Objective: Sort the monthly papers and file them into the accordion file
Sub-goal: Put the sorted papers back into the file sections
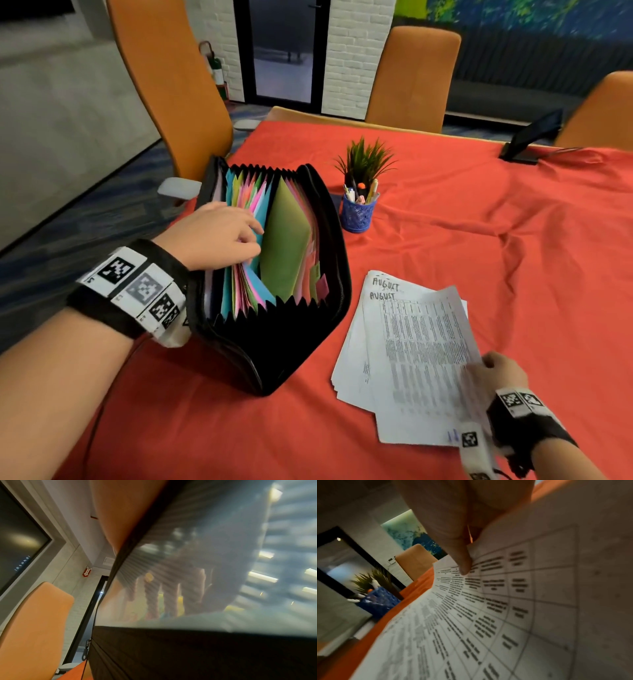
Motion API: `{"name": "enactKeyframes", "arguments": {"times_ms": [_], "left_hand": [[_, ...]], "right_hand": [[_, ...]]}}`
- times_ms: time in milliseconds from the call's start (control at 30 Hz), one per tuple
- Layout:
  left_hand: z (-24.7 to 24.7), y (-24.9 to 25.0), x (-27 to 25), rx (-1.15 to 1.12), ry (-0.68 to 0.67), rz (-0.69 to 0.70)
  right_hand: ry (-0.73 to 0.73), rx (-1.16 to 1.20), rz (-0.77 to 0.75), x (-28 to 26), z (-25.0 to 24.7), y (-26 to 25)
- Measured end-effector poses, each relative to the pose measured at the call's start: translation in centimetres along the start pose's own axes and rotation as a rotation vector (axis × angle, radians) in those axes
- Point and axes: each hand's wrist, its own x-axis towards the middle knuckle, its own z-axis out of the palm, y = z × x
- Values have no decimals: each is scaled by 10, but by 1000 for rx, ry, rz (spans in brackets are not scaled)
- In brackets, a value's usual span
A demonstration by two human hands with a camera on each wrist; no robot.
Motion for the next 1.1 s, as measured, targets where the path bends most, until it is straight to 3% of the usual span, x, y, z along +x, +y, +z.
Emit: {"name": "enactKeyframes", "arguments": {"times_ms": [133, 233, 333, 467, 700, 933, 1100], "left_hand": [[-1, 7, 3, 0, -2, -1], [0, 9, 6, 2, -8, 0], [0, 9, 6, -2, -7, -6], [1, 8, 5, -19, -14, -9], [0, 7, 2, -32, -32, -29], [0, 7, 1, -29, -35, -44], [-1, 9, 2, -32, -38, -41]], "right_hand": [[-56, -5, 12, -19, 10, -23], [-108, -217, 19, -21, 35, -30], [-70, -321, 15, -29, 47, -35], [-19, -327, 26, -34, 51, -35], [49, -405, -115, -33, 57, -32], [-80, -317, -57, -17, 43, -30], [-18, -388, -95, -20, 48, -31]]}}
